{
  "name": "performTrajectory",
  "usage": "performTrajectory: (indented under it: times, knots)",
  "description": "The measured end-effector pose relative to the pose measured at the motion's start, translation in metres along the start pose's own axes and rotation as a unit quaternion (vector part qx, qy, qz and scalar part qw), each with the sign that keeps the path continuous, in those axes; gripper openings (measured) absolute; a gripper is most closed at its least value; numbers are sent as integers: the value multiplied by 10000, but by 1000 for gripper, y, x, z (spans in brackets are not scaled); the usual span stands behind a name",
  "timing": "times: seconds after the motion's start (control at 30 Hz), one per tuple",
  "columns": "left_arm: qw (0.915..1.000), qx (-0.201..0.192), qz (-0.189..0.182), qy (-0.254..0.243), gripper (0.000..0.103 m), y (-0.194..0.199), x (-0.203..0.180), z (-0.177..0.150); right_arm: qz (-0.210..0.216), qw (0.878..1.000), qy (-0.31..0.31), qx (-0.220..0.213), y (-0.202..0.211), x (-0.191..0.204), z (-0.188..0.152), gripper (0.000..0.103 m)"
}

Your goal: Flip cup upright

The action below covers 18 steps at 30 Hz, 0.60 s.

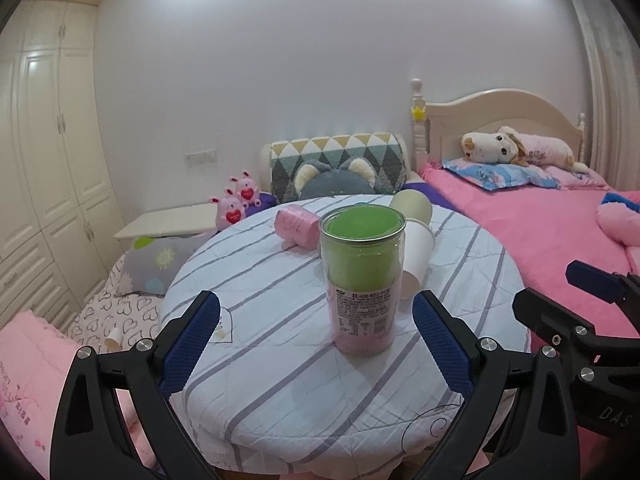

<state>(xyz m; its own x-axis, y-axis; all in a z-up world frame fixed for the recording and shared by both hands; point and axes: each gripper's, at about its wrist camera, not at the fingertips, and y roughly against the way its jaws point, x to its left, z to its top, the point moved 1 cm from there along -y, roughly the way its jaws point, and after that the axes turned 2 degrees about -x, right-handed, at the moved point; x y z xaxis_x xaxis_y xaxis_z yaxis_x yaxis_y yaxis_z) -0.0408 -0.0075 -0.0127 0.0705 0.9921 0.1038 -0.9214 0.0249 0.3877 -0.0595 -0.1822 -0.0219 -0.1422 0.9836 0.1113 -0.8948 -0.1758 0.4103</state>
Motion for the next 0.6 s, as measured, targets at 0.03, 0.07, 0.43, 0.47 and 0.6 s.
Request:
performTrajectory:
  times: [0.03, 0.07, 0.43, 0.47, 0.6]
  knots:
    - [10000, -9, 3, 8, 99, 0, 0, 0, -14, 10000, 0, 0, 0, 0, -1, 82]
    - [10000, -21, 7, 13, 99, 0, 0, 0, -40, 10000, 18, 14, -1, 0, -1, 82]
    - [10000, -45, -9, -1, 99, 2, 0, 1, -97, 9999, 32, 62, -2, -2, -3, 82]
    - [10000, -51, -14, 4, 99, 2, 0, 2, -110, 9999, 40, 60, -2, -2, -3, 82]
    - [10000, -70, -13, 16, 99, 3, -1, 2, -114, 9999, 59, 66, -2, -1, -3, 82]
